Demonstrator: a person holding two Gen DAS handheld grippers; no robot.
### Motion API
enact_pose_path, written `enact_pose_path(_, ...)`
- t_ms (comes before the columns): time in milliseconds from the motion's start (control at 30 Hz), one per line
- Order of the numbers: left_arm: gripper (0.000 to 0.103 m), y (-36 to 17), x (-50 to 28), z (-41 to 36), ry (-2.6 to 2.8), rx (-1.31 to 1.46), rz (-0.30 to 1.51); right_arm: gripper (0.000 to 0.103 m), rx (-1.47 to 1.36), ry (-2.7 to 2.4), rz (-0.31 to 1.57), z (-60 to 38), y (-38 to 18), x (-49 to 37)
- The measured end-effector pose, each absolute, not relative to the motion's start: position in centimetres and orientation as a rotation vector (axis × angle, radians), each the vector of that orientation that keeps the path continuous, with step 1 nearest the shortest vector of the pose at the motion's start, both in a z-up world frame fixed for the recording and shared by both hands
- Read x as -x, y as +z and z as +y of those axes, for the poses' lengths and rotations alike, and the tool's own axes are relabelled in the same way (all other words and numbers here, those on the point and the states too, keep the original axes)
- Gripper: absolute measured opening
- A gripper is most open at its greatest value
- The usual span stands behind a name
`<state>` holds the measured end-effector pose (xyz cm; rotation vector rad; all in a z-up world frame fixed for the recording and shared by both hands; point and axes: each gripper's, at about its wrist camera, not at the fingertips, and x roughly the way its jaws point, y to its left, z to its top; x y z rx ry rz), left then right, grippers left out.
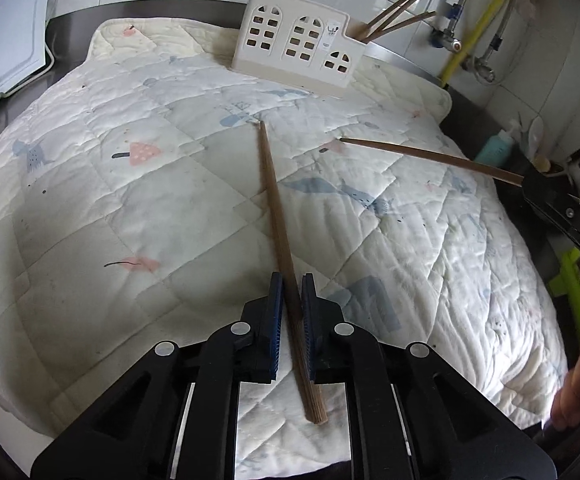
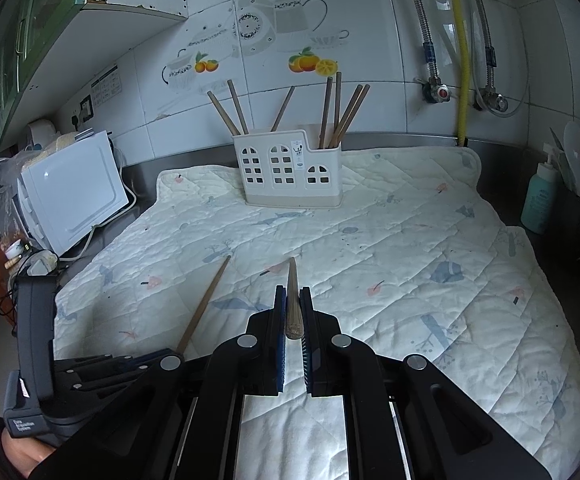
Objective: Organize utensils
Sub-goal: 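Lift both held chopsticks upright and carry them toward the white holder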
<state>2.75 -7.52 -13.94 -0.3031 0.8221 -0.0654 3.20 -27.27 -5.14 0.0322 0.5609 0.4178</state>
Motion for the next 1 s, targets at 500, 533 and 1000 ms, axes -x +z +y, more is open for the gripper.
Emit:
enact_pose_path(500,0.005,-10.1,-3.5,-6.9,-0.179,0.045,0.796,0.006,-0.042,0.437,0.540,-27.6,-4.1,-3.1)
enact_pose_path(533,0.005,-9.5,-3.4,-6.4,-0.187,0.043,0.776,0.006,-0.044,0.439,0.534,-27.6,-3.8,-3.3)
enact_pose_path(1000,0.005,-5.1,-6.0,-2.3,-0.254,0.145,0.618,0.006,-0.038,0.494,0.506,-26.8,1.6,-7.5)
